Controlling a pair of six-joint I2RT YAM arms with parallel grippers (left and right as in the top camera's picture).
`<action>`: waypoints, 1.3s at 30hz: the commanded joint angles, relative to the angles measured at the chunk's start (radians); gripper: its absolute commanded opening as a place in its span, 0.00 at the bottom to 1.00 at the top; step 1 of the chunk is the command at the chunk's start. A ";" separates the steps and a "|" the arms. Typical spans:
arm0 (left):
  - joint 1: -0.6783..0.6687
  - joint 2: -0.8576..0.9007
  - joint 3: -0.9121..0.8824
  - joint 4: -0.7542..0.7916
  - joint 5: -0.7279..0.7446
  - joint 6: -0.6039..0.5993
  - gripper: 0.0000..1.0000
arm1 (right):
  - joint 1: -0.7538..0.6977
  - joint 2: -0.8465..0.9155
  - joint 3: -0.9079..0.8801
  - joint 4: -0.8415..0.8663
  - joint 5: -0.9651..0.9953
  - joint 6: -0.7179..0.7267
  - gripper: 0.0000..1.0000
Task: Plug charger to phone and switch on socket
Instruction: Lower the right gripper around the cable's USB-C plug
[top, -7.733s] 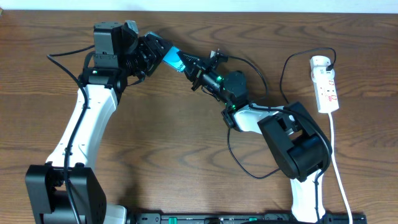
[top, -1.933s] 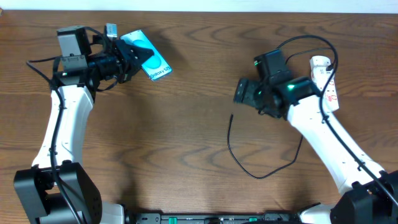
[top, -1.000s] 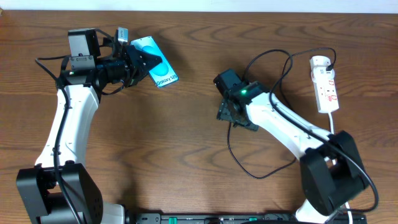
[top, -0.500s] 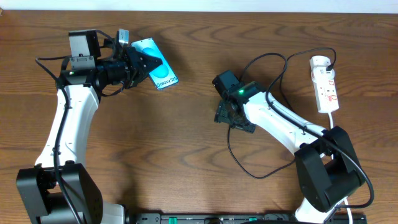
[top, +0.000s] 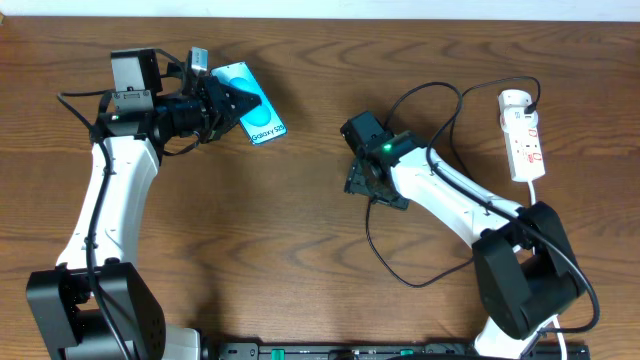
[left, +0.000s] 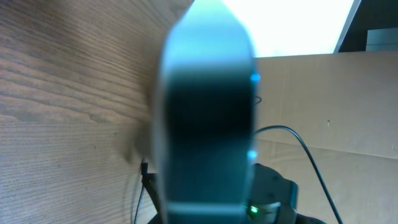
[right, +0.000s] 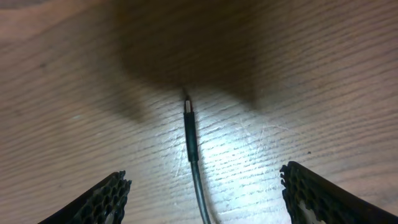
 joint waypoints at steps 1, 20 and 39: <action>-0.002 0.005 0.000 0.001 0.020 0.019 0.07 | 0.006 0.061 -0.006 0.003 0.016 0.021 0.78; -0.002 0.006 0.000 0.001 0.013 0.022 0.07 | 0.006 0.092 -0.006 0.052 0.023 0.021 0.68; -0.002 0.005 0.000 0.000 0.013 0.022 0.07 | 0.005 0.093 -0.006 0.066 0.026 0.021 0.56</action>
